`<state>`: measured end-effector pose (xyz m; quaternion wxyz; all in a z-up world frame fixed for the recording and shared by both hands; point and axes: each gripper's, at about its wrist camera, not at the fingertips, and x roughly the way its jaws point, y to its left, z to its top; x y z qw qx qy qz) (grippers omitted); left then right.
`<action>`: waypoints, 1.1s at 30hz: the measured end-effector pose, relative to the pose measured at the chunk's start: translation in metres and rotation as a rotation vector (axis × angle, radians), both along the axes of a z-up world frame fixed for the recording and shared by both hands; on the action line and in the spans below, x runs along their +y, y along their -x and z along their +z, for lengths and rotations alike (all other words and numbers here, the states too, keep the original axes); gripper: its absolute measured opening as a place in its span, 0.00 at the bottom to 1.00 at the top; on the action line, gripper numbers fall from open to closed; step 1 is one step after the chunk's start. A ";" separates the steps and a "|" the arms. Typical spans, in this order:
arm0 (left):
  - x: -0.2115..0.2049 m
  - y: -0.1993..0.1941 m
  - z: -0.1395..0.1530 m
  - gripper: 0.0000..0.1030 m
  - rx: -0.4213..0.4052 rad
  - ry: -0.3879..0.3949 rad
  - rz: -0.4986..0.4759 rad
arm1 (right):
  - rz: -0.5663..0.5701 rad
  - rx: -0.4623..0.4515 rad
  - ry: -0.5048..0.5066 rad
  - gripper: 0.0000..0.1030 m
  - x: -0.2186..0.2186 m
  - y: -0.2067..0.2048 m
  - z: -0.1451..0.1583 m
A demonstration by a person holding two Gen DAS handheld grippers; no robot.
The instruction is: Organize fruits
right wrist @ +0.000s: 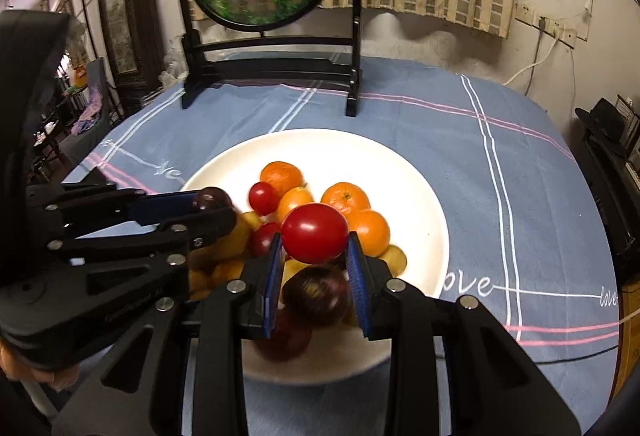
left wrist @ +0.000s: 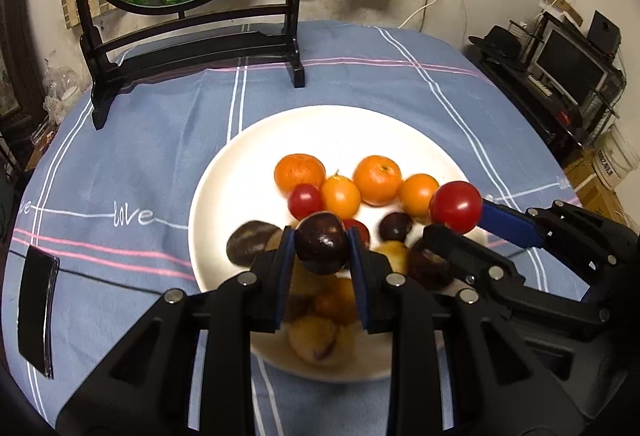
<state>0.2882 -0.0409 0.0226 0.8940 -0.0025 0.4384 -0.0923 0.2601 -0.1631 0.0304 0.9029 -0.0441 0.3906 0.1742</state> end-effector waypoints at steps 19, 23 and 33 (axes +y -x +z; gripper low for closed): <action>0.015 0.005 0.002 0.90 -0.018 -0.041 0.110 | -0.097 0.014 -0.026 0.55 -0.024 0.007 -0.001; 0.018 0.024 0.005 0.95 -0.012 -0.021 0.110 | -0.105 0.017 -0.009 0.57 -0.025 0.025 0.001; 0.015 0.090 0.014 0.96 -0.051 -0.035 0.105 | -0.121 0.012 0.039 0.59 -0.031 0.094 0.004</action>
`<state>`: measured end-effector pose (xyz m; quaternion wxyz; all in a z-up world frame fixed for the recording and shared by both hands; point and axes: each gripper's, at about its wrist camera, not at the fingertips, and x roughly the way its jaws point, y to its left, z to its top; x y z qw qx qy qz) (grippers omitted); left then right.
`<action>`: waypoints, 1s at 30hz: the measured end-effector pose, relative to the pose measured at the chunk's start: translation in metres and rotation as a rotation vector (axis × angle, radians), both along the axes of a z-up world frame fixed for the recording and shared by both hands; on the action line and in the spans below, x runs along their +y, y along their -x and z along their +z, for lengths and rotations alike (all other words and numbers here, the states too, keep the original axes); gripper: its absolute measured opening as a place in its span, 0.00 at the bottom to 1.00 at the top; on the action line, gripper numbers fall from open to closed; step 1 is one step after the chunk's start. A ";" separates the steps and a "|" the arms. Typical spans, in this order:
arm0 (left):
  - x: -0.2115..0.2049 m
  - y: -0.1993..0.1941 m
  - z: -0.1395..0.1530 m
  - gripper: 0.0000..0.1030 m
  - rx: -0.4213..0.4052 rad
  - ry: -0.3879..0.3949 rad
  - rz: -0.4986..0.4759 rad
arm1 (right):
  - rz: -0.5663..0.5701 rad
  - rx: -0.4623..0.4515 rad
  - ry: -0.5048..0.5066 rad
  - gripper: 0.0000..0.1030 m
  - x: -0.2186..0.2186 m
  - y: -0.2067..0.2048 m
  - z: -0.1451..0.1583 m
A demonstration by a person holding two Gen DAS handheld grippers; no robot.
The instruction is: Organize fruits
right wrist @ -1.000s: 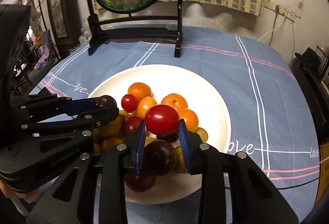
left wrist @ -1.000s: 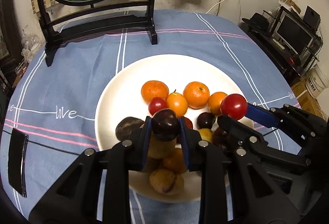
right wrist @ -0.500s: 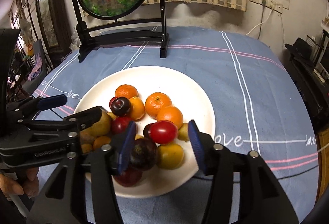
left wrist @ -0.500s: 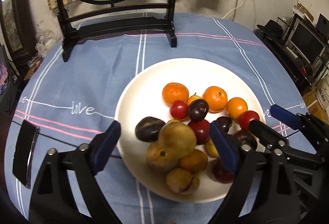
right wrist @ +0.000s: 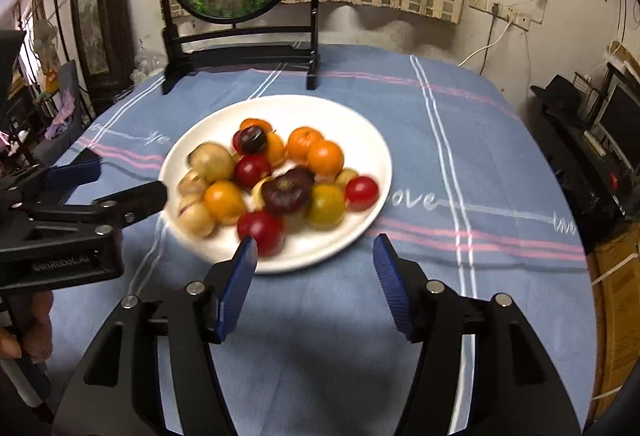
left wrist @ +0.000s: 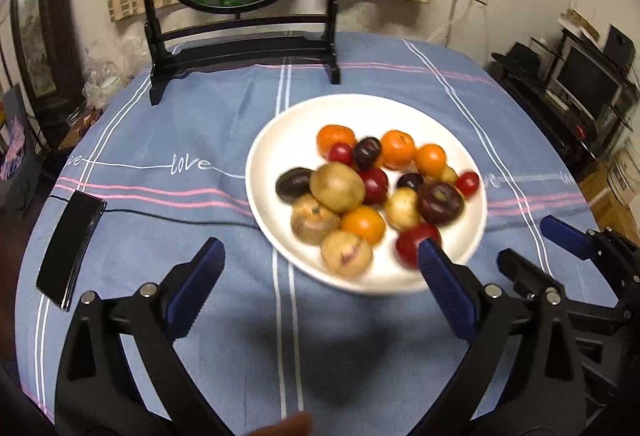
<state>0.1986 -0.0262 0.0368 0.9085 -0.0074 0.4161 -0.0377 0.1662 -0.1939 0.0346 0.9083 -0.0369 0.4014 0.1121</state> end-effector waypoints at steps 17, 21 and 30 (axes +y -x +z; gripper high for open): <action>0.009 0.080 -0.007 0.98 -0.013 0.014 0.018 | -0.047 0.035 -0.032 0.59 0.003 0.070 -0.022; 0.008 0.086 -0.006 0.98 -0.021 0.014 0.011 | -0.049 0.029 -0.040 0.59 0.003 0.074 -0.020; 0.010 0.088 -0.011 0.98 -0.020 0.016 -0.010 | -0.052 0.030 -0.046 0.59 -0.001 0.077 -0.022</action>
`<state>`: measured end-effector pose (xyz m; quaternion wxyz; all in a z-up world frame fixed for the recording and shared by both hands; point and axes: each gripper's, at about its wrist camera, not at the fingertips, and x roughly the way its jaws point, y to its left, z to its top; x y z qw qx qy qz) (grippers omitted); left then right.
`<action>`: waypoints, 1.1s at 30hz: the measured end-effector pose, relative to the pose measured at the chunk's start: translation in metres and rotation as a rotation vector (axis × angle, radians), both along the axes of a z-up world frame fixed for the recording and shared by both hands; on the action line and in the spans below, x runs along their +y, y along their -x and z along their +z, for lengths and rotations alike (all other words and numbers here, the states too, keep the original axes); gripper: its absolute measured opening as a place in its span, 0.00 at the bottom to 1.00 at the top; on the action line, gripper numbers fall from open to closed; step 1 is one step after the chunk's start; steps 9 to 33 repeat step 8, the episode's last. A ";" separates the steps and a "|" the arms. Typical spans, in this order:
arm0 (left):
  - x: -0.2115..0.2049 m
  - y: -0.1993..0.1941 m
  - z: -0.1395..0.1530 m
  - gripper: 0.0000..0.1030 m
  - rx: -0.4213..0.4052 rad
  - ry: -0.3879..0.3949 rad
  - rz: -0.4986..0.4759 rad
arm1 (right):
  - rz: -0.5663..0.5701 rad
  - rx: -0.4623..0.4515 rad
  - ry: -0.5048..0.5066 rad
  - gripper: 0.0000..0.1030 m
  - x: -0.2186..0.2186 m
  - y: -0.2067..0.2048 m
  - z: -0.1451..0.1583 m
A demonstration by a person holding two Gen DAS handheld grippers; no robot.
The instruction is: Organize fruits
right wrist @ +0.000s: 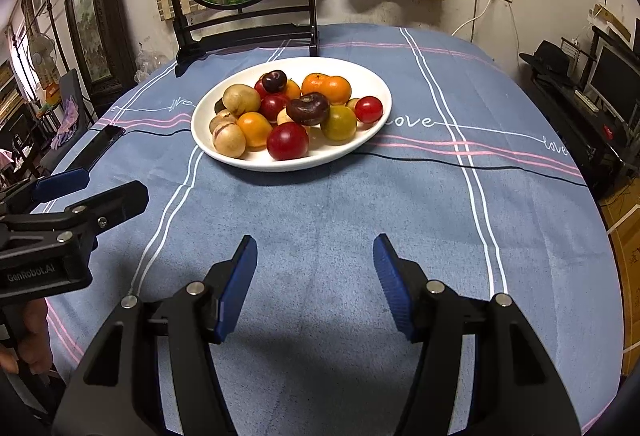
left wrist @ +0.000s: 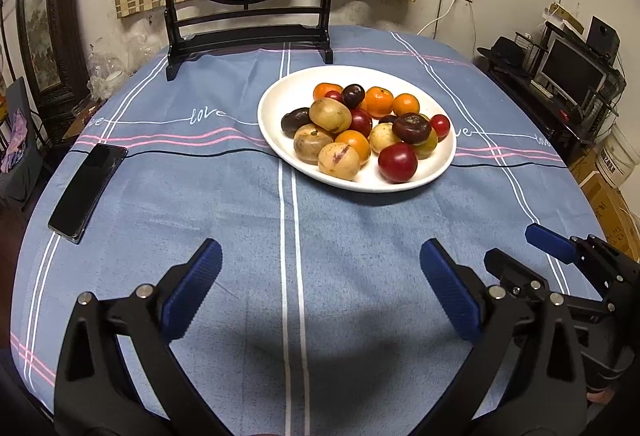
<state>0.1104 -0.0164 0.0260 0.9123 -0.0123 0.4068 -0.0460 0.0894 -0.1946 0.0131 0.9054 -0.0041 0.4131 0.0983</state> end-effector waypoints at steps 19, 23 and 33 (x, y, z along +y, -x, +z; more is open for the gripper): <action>0.008 -0.003 -0.014 0.98 0.003 -0.047 -0.013 | 0.020 0.031 0.017 0.59 0.000 -0.005 -0.017; 0.008 -0.003 -0.014 0.98 0.003 -0.047 -0.013 | 0.020 0.031 0.017 0.59 0.000 -0.005 -0.017; 0.008 -0.003 -0.014 0.98 0.003 -0.047 -0.013 | 0.020 0.031 0.017 0.59 0.000 -0.005 -0.017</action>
